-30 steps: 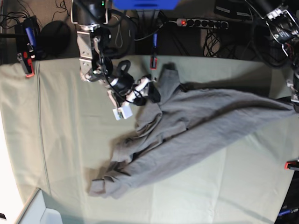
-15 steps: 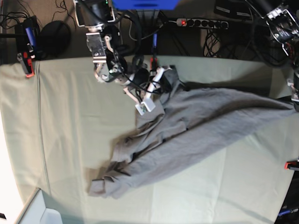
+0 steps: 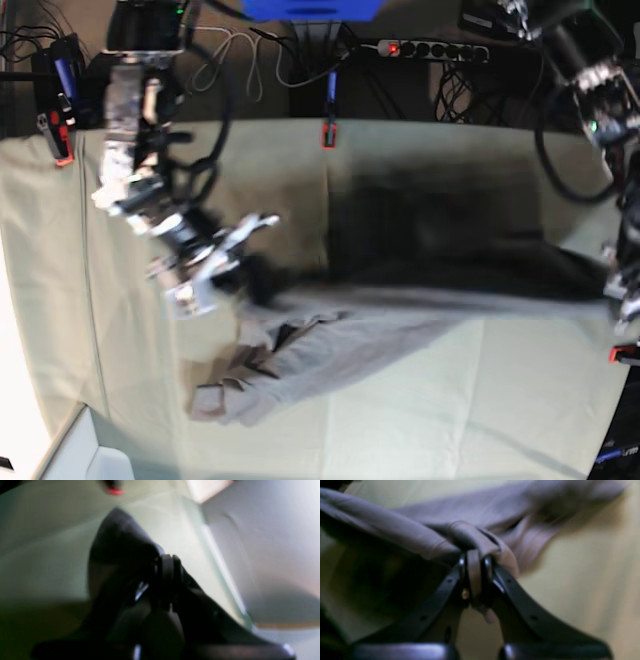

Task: Layout the t-shirt on the table in an organized manner, then fold the t-shirt properly
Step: 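Lift the shirt high with both grippers and pull it toward the robot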

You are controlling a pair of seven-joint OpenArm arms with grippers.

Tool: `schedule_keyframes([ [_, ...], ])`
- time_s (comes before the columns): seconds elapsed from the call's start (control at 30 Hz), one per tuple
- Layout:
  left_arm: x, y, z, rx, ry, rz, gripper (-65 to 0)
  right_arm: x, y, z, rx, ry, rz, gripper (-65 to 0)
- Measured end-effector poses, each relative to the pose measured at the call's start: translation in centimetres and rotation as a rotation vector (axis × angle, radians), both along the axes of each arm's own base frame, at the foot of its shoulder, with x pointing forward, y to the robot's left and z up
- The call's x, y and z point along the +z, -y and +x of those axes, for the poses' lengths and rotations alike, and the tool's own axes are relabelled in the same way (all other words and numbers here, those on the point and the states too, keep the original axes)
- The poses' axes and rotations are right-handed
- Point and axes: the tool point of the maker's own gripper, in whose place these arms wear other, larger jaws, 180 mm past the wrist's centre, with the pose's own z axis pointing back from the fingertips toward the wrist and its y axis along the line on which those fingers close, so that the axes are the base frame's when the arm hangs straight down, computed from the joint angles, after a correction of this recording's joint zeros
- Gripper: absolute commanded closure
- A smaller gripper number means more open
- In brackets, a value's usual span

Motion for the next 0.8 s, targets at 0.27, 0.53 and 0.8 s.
schedule_keyframes([
  [0.27, 4.5, 8.2, 9.2, -0.243, 0.058, 0.120, -0.1, 10.1, 5.6, 3.9, -0.115, 0.281, -0.095, 0.0],
  [0.53, 9.5, 13.8, 15.5, -0.380, 0.125, 0.163, -0.1, 17.0, 11.9, 6.8, -0.258, 0.410, -0.172, 0.0],
  [0.8, 16.2, 14.7, 20.7, -0.398, 0.183, 0.196, -0.1, 20.7, 11.4, 12.0, -0.225, 0.462, -0.130, 0.0],
])
